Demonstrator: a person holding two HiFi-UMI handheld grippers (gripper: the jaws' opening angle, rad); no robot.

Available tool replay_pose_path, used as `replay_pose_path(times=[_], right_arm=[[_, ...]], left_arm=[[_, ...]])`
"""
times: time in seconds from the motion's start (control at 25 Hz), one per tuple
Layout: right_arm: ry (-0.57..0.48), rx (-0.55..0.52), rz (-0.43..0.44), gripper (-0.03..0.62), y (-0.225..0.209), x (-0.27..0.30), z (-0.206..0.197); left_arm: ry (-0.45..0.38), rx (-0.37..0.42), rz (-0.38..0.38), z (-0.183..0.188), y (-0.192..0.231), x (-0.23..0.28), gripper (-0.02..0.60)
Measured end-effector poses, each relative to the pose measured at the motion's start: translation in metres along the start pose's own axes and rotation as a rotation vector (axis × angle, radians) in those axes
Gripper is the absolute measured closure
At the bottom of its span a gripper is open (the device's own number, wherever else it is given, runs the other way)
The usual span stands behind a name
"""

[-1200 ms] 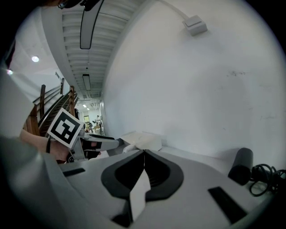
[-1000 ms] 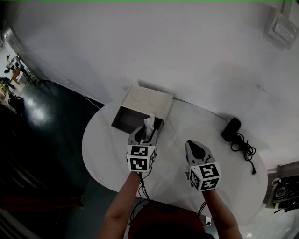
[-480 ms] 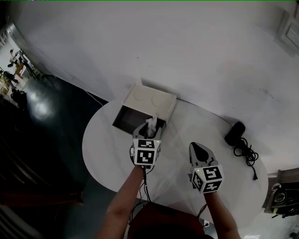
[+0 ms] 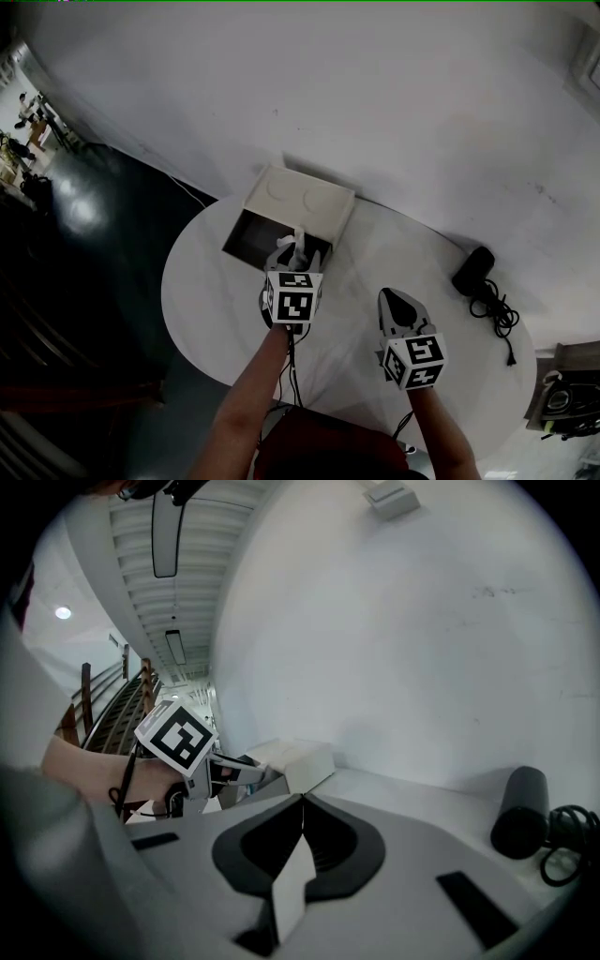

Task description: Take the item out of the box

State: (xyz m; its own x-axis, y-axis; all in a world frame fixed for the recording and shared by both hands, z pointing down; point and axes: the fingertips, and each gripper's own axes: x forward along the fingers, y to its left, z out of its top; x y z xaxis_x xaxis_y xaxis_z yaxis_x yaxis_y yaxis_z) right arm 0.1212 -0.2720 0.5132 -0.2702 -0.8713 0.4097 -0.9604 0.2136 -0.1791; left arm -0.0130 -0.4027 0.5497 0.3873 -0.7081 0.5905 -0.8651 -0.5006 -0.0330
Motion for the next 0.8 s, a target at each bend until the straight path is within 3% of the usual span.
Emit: replay_pose_path(times=[0.12,0.24,0.44,0.8], right_arm=[[0.005,0.002,0.002,0.580,0.000,0.002,-0.001],[0.008,0.002,0.003,0.580,0.000,0.004,-0.001],[0.010,0.002,0.006,0.580,0.001,0.005,-0.001],[0.011,-0.002,-0.001,0.580,0.001,0.004,0.000]], left_arm=[[0.020,-0.011,0.011,-0.001,0.004,0.002,0.393],[0.041,-0.032,0.038,-0.002,0.011,0.003,0.456],[0.067,-0.037,0.059,-0.004,0.015,0.004,0.502],[0.060,-0.037,0.057,-0.004,0.017,0.002,0.526]])
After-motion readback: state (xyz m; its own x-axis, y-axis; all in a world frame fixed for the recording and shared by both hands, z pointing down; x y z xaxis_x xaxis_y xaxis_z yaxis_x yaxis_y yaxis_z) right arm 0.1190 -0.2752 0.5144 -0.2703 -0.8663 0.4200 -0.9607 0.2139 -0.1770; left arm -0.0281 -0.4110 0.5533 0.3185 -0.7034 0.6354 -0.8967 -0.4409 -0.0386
